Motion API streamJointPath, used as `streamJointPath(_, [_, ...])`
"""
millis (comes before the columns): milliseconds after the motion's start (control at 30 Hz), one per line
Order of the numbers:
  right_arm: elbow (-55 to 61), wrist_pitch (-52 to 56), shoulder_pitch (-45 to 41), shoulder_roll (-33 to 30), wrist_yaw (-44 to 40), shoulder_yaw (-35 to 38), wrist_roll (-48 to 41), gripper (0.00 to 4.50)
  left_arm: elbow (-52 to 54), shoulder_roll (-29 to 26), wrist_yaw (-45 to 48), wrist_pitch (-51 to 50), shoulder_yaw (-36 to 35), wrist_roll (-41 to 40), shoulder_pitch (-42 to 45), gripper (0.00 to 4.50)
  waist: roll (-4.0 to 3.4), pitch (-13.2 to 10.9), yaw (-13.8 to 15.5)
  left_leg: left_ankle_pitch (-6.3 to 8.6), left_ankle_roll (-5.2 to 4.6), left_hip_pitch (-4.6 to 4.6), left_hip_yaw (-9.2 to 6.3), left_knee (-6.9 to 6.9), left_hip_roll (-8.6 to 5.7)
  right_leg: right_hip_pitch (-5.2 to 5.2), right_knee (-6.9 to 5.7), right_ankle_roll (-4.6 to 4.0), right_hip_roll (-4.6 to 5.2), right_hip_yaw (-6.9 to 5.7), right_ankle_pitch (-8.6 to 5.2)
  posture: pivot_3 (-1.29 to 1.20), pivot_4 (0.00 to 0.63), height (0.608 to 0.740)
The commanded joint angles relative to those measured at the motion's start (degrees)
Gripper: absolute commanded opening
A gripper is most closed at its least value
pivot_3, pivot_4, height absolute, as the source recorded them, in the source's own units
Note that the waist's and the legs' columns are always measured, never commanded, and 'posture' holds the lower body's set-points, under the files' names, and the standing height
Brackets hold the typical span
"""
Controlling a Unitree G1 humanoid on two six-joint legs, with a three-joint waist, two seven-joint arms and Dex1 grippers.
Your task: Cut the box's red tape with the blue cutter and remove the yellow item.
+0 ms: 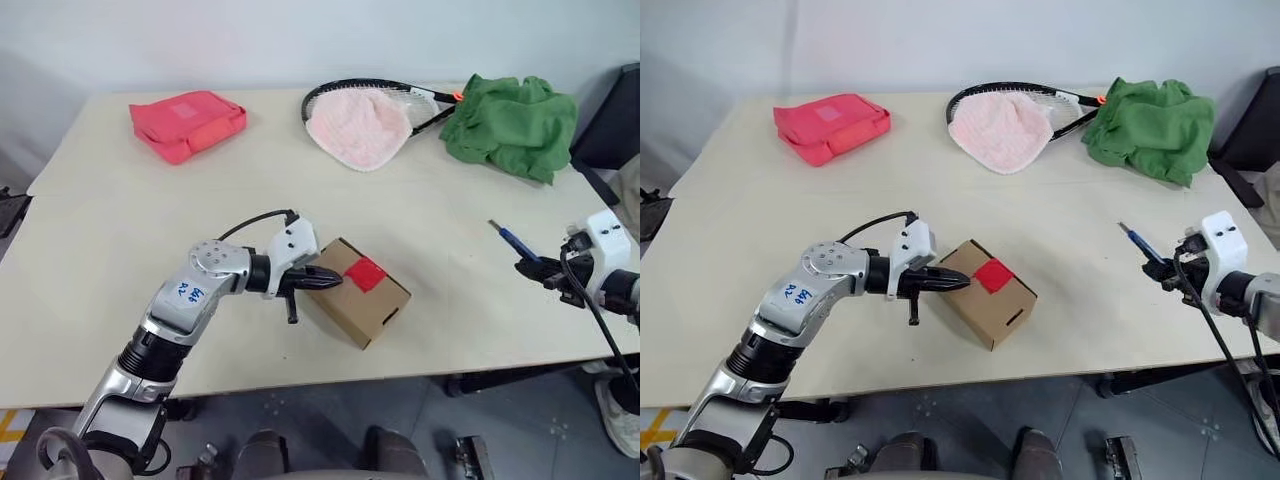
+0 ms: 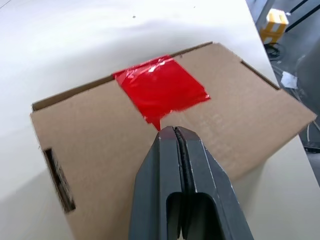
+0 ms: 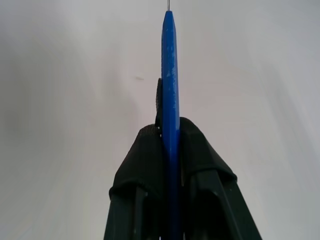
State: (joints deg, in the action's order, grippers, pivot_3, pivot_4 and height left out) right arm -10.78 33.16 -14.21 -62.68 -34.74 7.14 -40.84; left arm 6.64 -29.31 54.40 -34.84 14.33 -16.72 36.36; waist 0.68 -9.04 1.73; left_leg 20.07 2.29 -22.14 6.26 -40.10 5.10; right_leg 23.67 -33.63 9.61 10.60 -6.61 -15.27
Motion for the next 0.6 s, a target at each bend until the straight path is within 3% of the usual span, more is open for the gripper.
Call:
streamJointPath(33, [-6.69, -1.48, -4.61, 4.03, -2.35, 0.89, 3.68, 0.83, 1.25, -0.86, 1.77, 0.83, -2.93, -2.26, 0.41, 0.0, -0.09, -0.06, -0.43, -0.01, 0.01, 0.0, 0.0, 0.01, 0.0, 0.01, 0.0, 0.0, 0.0, -0.01, 0.0, 0.0, 0.15, 0.74])
streamJointPath(200, [-8.21, -3.87, -4.61, 4.37, -10.8, -0.02, 9.2, 2.47, 2.69, -4.62, 4.82, 1.1, -5.8, -3.88, -1.13, 0.0, -0.52, -0.31, -0.46, -0.02, 0.03, 0.0, 0.01, 0.11, 0.0, 0.05, 0.01, 0.01, 0.0, -0.02, 0.0, 0.0, 0.15, 0.74])
streamJointPath(367, [-3.82, -10.2, -1.11, 1.03, -23.33, 6.77, 7.87, 4.22, 7.45, -10.48, 8.95, -1.55, -14.85, -11.95, -7.66, 0.0, -0.72, -0.49, -0.28, -0.02, 0.03, -0.03, 0.04, 0.1, 0.0, 0.05, 0.06, 0.01, 0.01, -0.01, 0.0, 0.0, 0.15, 0.74])
streamJointPath(533, [8.93, -4.24, -0.53, 2.98, -28.1, 7.4, 2.62, 4.22, 11.46, -16.54, 9.9, -5.56, -19.69, -15.8, -17.7, 0.0, -0.74, -0.52, -0.78, -0.02, 0.03, 0.09, 0.02, 0.12, 0.0, 0.04, -0.02, 0.01, 0.0, 0.0, 0.0, 0.0, 0.15, 0.74])
streamJointPath(600, [12.64, -7.72, -1.03, 6.2, -27.06, 2.3, 7.09, 3.6, 12.78, -15.44, 8.02, -4.44, -18.15, -14.6, -20.97, 0.0, -0.65, -0.52, -0.72, -0.01, 0.03, 0.1, 0.01, 0.07, 0.0, 0.01, -0.04, 0.01, 0.01, 0.01, 0.0, 0.0, 0.15, 0.74])
